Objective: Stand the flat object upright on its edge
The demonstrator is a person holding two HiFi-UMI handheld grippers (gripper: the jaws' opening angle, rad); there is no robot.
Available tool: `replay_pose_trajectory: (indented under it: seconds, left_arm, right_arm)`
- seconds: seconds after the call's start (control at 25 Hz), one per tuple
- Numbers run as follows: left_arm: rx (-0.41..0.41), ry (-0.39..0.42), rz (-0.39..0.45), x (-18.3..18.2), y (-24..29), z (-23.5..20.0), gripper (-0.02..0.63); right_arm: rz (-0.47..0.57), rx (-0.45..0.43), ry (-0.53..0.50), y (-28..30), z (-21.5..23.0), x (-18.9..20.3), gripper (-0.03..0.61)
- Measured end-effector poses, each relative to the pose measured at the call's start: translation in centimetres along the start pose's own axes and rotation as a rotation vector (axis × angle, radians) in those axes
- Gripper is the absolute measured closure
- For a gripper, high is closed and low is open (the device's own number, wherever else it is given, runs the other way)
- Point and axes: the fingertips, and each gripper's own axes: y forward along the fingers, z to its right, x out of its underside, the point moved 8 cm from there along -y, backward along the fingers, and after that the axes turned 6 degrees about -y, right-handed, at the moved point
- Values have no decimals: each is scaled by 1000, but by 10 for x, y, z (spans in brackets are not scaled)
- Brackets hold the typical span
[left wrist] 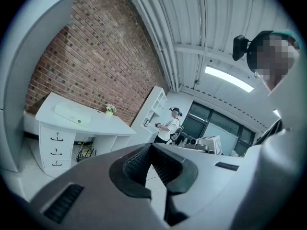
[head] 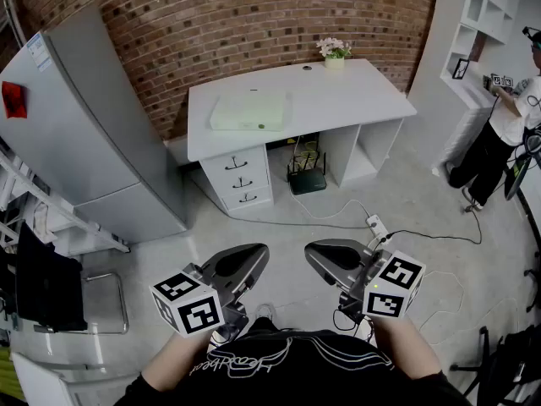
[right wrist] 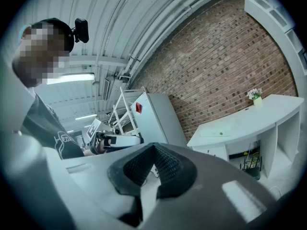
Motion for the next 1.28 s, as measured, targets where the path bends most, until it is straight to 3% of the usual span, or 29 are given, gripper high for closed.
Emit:
replay_pose_trajectory:
  seconds: [0.6, 0.96, 1.28]
  left_arm:
    - [24, 13, 46, 26, -4, 53, 612]
    - [17, -72, 62, 18, 7, 23, 612]
    - [25, -112, 30, -10, 46, -37, 612]
  right_arm:
    - [84, 29, 29, -64, -24, -2, 574]
    - [67, 59, 60, -55, -2, 4, 574]
    - [55, 40, 109, -17, 51, -2, 574]
